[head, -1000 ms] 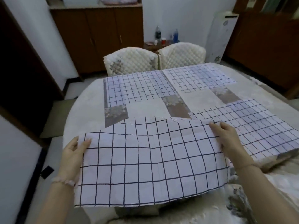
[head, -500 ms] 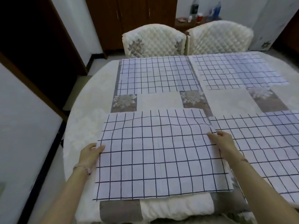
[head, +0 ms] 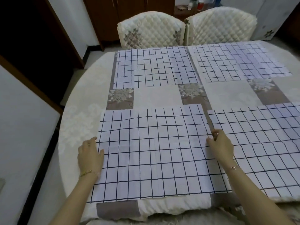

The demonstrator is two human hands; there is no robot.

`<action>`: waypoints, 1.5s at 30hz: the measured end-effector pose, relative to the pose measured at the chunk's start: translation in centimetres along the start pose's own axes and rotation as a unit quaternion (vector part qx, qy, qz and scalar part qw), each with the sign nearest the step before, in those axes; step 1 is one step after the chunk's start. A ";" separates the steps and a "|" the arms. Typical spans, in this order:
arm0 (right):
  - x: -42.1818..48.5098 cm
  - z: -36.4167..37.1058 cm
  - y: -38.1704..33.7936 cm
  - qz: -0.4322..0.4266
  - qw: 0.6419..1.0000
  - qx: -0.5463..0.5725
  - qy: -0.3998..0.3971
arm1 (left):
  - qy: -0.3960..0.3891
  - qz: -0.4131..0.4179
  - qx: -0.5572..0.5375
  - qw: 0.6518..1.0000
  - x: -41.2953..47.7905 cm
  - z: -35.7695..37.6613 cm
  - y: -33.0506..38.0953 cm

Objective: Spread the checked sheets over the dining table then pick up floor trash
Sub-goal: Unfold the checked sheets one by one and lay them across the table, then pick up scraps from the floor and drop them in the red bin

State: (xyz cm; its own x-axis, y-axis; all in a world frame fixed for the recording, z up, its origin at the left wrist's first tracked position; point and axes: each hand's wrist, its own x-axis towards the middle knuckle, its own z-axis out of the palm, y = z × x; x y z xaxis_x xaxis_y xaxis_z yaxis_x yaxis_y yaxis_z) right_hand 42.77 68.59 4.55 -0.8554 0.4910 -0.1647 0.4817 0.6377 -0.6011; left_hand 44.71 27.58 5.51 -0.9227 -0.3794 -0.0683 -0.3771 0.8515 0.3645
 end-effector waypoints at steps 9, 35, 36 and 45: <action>-1.2 2.5 -0.8 -0.285 0.945 -0.157 -0.017 | -0.117 0.217 0.053 0.968 1.8 2.1 1.3; -11.6 -1.7 2.0 -0.213 0.944 -0.229 -0.100 | -0.191 0.238 0.162 0.938 2.4 1.4 -1.1; -11.9 -2.0 1.8 -0.208 0.942 -0.240 -0.110 | -0.194 0.237 0.164 0.938 2.4 1.4 -1.1; -12.5 -3.9 1.7 -0.083 0.978 -0.089 -0.168 | -0.198 0.239 0.145 0.940 1.5 0.3 2.1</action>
State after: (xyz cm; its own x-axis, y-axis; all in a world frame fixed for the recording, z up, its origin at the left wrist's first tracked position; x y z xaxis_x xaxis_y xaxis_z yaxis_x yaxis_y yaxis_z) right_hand 55.05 65.86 8.60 -0.9245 0.1677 -0.3422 0.3303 0.8006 -0.4999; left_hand 42.49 28.86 5.90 -0.9281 0.1863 -0.3225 0.1339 0.9749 0.1779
